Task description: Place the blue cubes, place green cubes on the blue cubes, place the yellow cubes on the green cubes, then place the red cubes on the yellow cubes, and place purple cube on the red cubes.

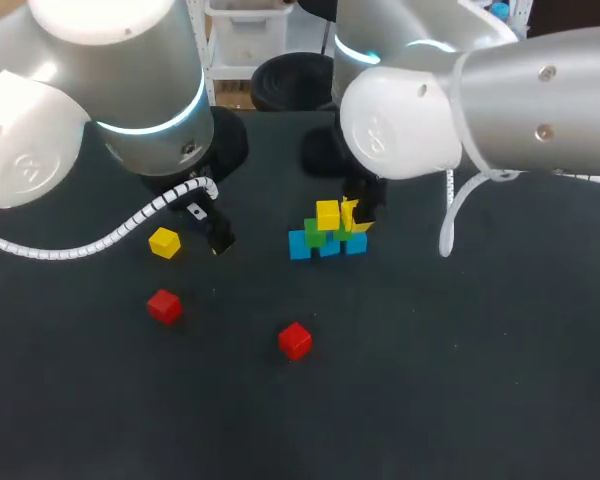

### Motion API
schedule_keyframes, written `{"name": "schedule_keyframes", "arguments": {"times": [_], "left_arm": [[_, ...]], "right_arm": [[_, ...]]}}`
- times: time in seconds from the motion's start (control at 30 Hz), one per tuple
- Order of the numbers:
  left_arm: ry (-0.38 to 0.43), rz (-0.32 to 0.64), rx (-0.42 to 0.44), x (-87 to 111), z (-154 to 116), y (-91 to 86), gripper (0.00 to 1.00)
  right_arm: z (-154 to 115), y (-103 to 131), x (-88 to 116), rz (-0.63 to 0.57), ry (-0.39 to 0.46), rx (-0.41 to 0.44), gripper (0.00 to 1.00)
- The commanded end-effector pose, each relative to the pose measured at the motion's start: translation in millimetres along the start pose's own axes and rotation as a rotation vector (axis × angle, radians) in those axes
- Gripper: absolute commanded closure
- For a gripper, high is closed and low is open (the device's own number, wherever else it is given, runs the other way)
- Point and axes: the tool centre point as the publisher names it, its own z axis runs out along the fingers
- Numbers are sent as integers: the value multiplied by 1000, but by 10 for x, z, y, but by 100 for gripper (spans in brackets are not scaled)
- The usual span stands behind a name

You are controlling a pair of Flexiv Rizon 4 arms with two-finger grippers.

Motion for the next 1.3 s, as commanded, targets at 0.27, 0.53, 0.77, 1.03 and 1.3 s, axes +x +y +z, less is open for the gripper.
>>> {"name": "schedule_keyframes", "arguments": {"times": [0.27,0.53,0.77,1.03,1.3], "left_arm": [[2,2,2,-11,6,7,0],[2,2,2,-11,6,7,0],[2,2,2,-11,6,7,0],[2,2,2,-11,6,7,0],[2,2,2,-11,6,7,0]], "right_arm": [[21,-62,-9,0,4,-5,100],[22,-97,-22,-3,5,-2,100],[54,-125,-17,-4,5,-9,100],[71,-159,-20,-9,1,-14,100],[67,-190,-39,-19,2,-12,100]]}}
